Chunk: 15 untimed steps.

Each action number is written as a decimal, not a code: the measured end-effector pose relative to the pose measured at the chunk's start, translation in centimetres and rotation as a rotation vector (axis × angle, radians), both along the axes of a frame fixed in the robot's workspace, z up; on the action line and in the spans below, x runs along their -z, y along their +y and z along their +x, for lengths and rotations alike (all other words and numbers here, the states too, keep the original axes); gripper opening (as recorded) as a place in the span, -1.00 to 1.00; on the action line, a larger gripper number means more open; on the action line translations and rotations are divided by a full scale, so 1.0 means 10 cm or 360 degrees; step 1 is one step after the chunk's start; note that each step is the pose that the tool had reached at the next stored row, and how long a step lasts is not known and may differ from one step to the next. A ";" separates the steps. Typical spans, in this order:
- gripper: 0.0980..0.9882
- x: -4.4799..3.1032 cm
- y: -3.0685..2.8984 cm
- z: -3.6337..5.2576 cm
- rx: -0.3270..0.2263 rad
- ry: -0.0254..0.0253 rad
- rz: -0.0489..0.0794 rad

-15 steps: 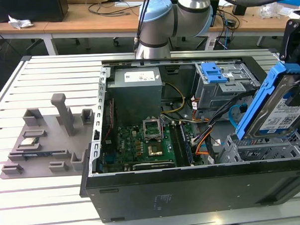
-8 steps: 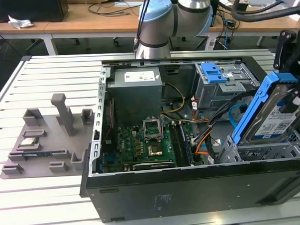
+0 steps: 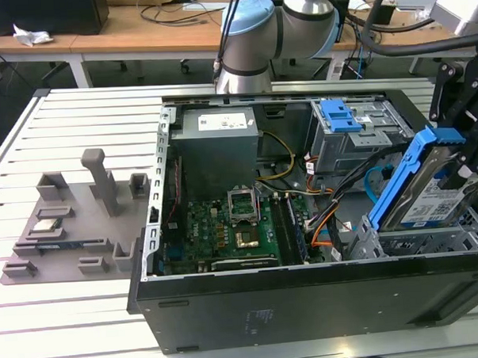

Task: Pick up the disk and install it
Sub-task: 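Insert the disk into the insertion slot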

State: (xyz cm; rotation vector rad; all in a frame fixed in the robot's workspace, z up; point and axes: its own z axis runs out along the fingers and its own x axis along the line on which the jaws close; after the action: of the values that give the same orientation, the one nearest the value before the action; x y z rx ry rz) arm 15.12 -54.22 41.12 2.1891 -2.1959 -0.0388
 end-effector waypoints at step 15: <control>-0.41 0.180 0.000 0.000 0.0000 -0.00001 0.0000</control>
State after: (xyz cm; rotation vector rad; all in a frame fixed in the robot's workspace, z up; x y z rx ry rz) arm 15.12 -54.22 39.32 2.1891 -2.1959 -0.0388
